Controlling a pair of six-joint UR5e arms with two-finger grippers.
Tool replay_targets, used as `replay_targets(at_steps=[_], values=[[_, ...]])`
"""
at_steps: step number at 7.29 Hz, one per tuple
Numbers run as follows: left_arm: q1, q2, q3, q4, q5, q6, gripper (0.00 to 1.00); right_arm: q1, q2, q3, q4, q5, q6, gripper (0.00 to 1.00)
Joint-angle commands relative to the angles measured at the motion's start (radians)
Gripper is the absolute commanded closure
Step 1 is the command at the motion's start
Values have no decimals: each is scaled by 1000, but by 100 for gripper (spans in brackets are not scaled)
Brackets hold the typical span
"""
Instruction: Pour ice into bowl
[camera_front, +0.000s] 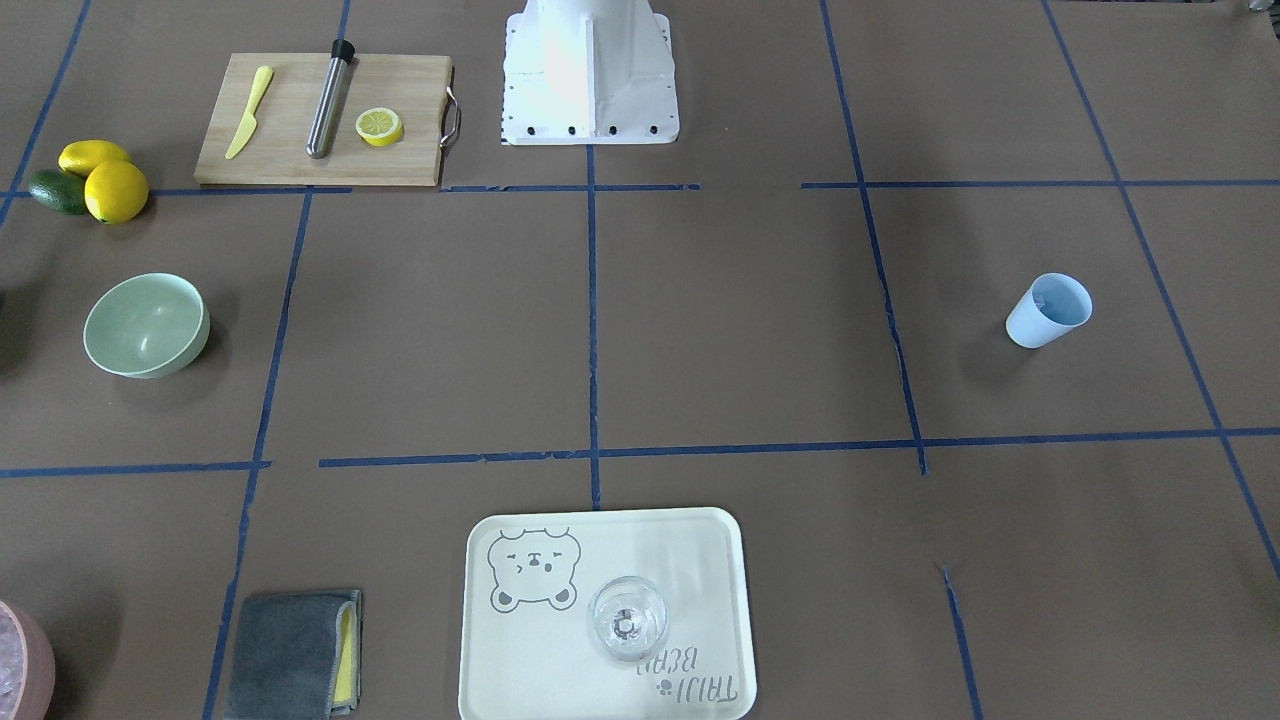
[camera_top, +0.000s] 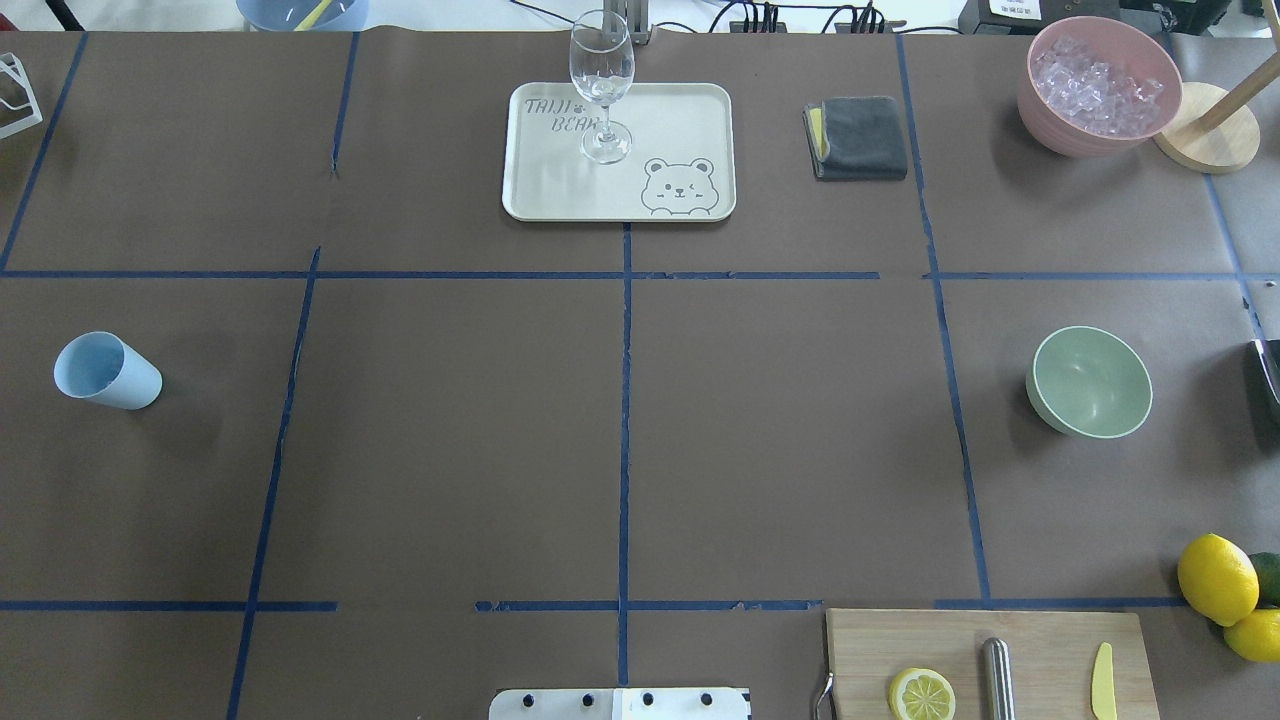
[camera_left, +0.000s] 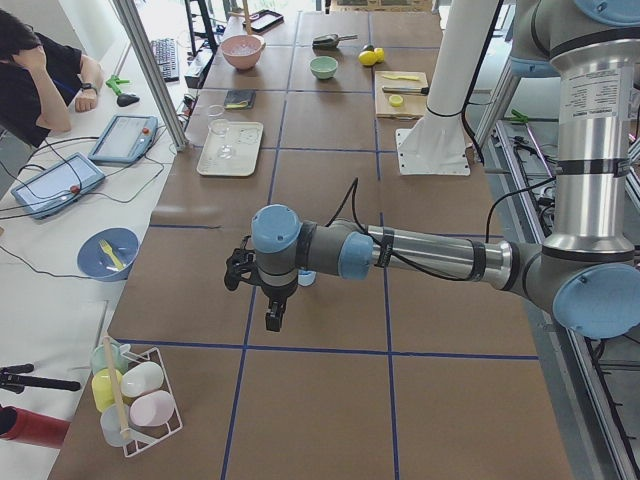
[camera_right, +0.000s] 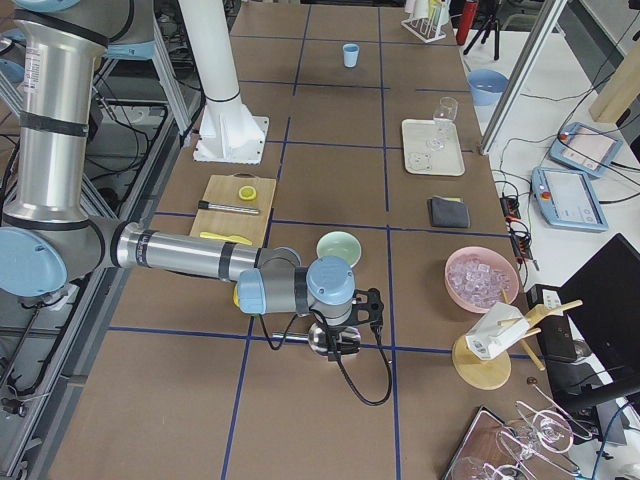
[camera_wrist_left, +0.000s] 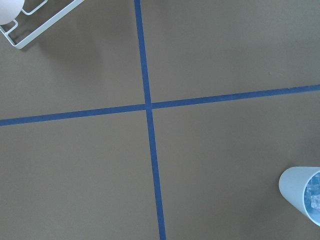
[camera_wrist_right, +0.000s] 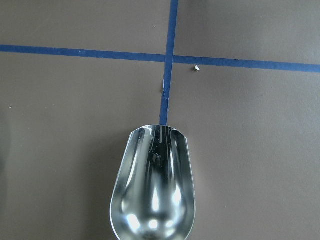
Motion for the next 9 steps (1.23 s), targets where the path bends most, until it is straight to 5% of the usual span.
replay_targets(at_steps=[1, 3, 6, 9], values=[[1, 1, -3, -2, 0, 1, 0, -1, 13, 64, 1, 1, 13, 0], [1, 1, -3, -9, 0, 3, 0, -2, 66, 94, 4, 4, 13, 0], [4, 1, -3, -20, -2, 3, 0, -5, 44, 84, 178, 18, 22, 0], [5, 1, -1, -34, -12, 3, 0, -192, 56, 84, 302, 12, 130, 0]])
